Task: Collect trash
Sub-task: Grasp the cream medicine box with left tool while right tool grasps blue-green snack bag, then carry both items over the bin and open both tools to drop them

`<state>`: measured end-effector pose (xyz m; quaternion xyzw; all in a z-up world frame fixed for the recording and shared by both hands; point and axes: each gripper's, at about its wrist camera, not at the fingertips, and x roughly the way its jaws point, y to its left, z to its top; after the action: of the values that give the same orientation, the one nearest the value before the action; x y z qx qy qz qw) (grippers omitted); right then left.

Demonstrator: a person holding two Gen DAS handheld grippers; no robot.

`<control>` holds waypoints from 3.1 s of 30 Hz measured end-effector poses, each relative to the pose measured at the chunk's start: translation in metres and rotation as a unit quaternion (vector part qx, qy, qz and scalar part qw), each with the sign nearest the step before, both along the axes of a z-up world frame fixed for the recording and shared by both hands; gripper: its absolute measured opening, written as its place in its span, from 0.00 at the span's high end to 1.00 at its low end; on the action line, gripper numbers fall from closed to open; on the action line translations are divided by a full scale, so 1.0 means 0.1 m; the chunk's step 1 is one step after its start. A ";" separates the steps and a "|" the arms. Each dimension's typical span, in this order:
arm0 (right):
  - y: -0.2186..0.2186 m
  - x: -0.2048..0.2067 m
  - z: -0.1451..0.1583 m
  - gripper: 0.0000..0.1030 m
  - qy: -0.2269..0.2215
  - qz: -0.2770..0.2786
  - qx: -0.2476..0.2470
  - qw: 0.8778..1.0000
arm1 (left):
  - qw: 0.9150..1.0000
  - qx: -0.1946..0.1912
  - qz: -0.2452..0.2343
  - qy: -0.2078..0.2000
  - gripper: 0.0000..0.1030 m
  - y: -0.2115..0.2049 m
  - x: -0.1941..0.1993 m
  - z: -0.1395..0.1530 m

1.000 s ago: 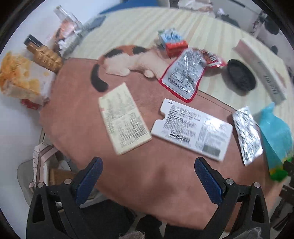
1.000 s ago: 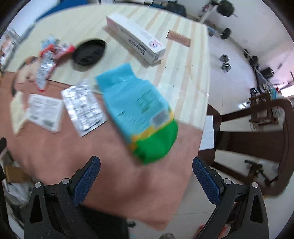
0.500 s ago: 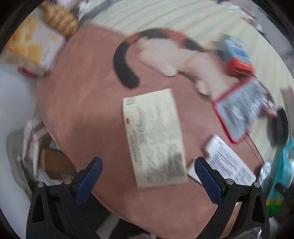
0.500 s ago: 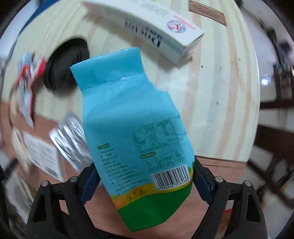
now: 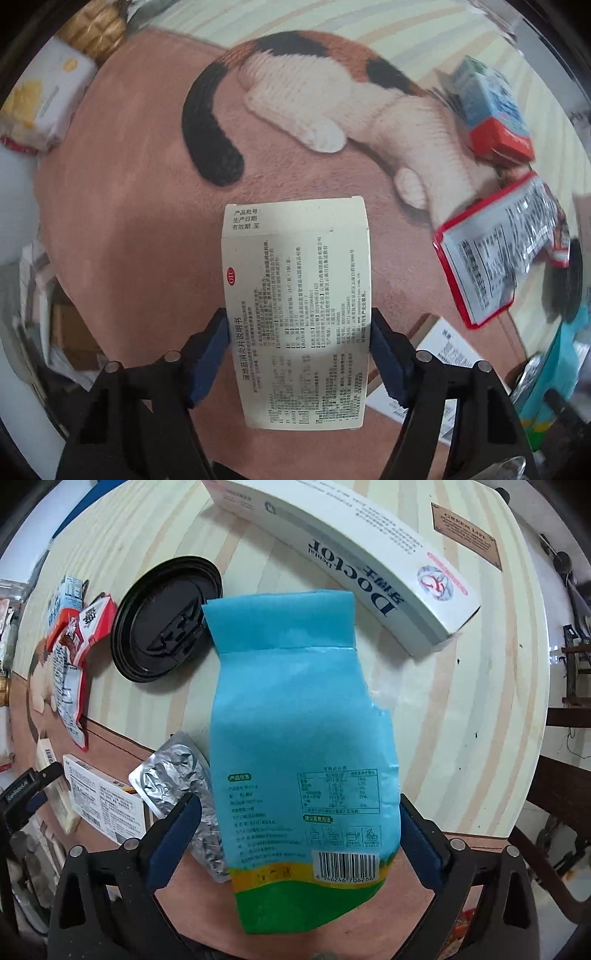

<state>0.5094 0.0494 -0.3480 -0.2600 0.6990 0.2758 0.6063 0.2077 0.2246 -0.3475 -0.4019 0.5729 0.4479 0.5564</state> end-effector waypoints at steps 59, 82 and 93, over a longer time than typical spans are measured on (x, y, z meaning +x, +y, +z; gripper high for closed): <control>-2.25 -4.37 -2.99 0.41 0.131 -0.097 0.009 0.987 | 0.975 -0.185 -0.092 -0.085 0.31 -2.14 -2.33 -2.71; -1.93 -3.99 -3.78 0.00 0.056 -0.007 -0.040 0.998 | 0.982 -0.090 -0.165 0.026 0.05 -2.24 -2.37 -2.84; -2.11 -4.11 -2.88 0.00 0.000 0.010 -0.053 0.999 | 0.981 -0.073 -0.176 0.015 0.05 -2.48 -2.41 -2.06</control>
<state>0.0982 -0.1618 -0.6364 -0.2986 0.7101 0.2442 0.5891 -0.0330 -0.0233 -0.5537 -0.3276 0.6742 0.3053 0.5873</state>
